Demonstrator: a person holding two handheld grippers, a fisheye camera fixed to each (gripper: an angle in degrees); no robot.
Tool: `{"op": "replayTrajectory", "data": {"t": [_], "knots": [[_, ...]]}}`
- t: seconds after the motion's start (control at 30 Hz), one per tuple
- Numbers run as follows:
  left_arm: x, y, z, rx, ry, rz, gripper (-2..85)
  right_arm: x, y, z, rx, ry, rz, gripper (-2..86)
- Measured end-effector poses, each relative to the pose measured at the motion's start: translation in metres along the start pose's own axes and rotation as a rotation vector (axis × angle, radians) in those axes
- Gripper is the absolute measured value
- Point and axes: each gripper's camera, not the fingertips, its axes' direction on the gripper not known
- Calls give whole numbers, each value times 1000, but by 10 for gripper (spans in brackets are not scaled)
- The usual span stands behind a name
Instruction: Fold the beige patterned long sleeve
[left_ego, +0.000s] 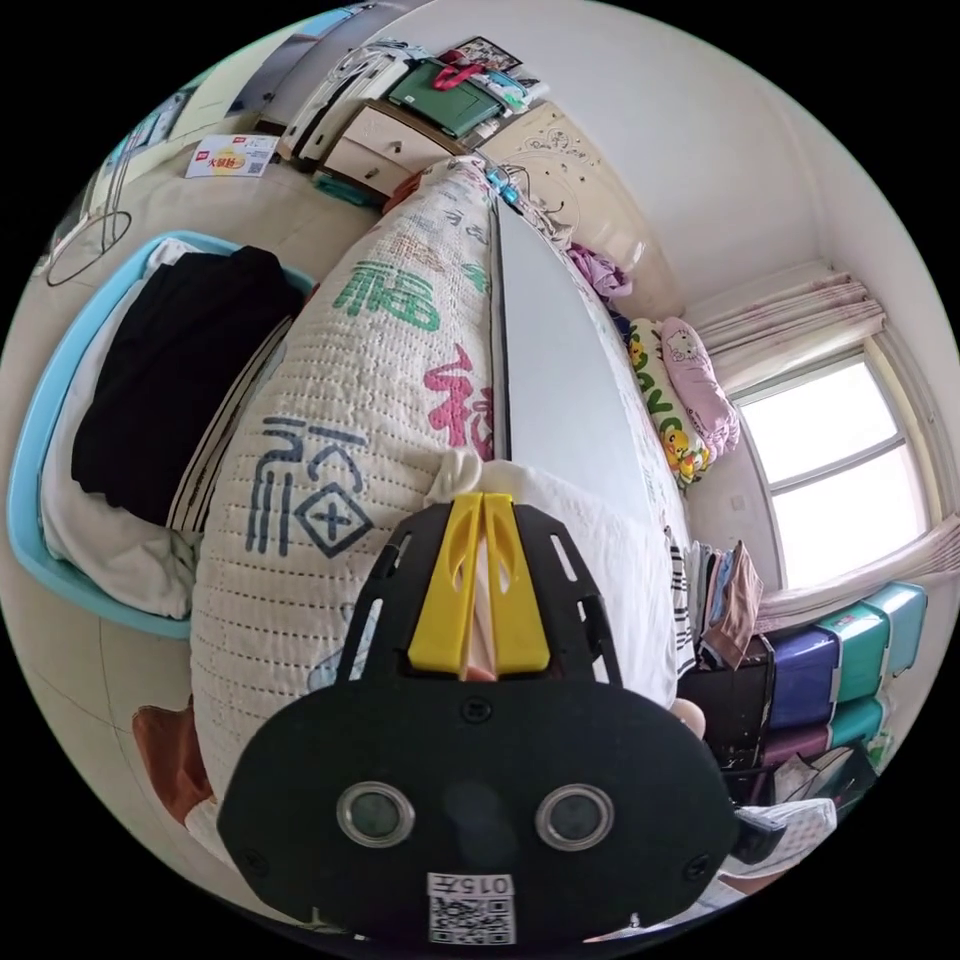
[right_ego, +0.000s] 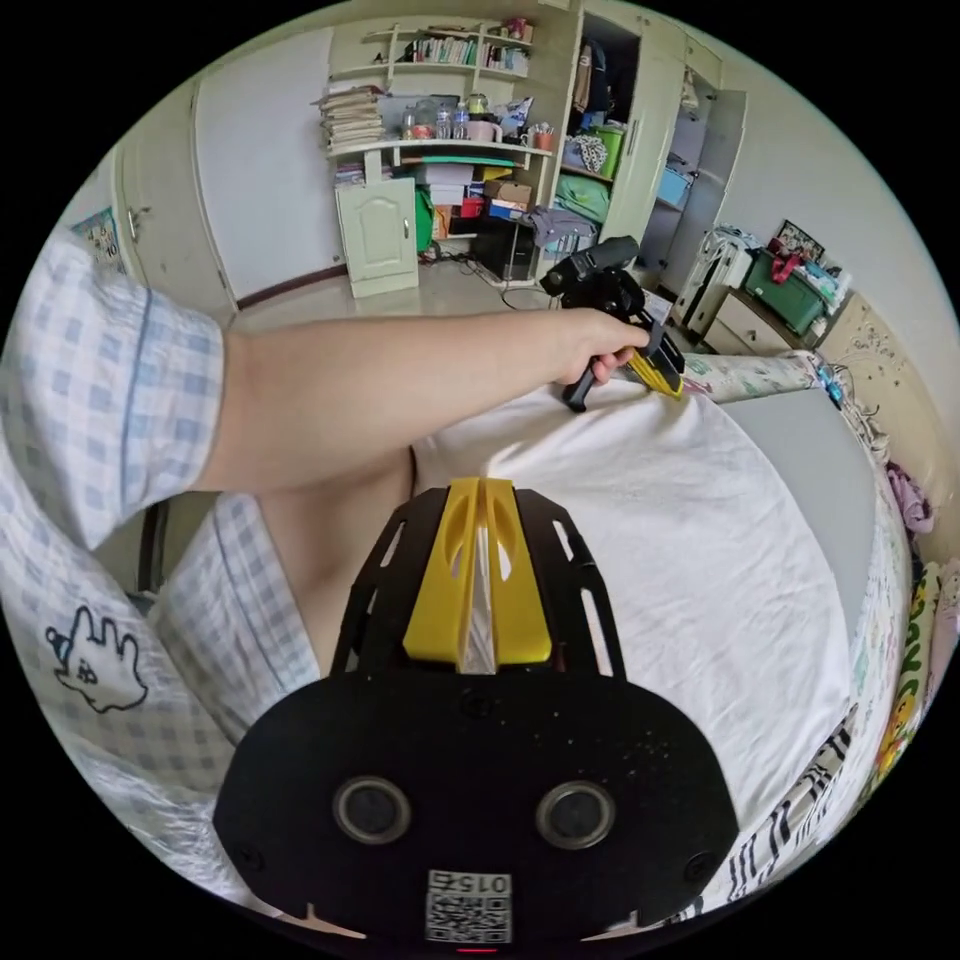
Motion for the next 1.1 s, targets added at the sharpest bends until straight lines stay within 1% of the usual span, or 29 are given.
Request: {"op": "replayTrajectory", "data": {"t": [0.17,0.3,0.37,0.5,0.63,0.7,0.77,0.83,0.93,1.0,1.03,1.1], "knots": [[-5,9,18,6,-19,0,-9,5,8,17,-90,15,-23,1],[-12,22,27,29,-31,-14,-9,24,19,16,-53,-55,58,1],[-11,31,33,40,-74,-9,-9,30,24,11,-39,-91,42,1],[-8,43,51,35,-99,8,-8,51,37,9,-72,-133,87,8],[3,65,64,45,-126,27,-1,72,61,-14,-35,-207,154,21],[17,79,65,61,-147,62,7,89,96,-44,47,-271,222,25],[48,103,66,84,-188,148,21,105,131,-72,113,-301,294,26],[77,127,68,105,-226,234,35,119,170,-99,175,-277,385,28],[125,172,79,133,-264,390,45,144,250,-145,266,-182,615,39],[149,197,88,152,-233,464,47,150,287,-167,331,-96,730,54],[164,214,96,167,-189,512,48,151,299,-175,355,-60,764,61],[187,238,114,165,-123,577,49,155,339,-200,413,87,880,80]]}}
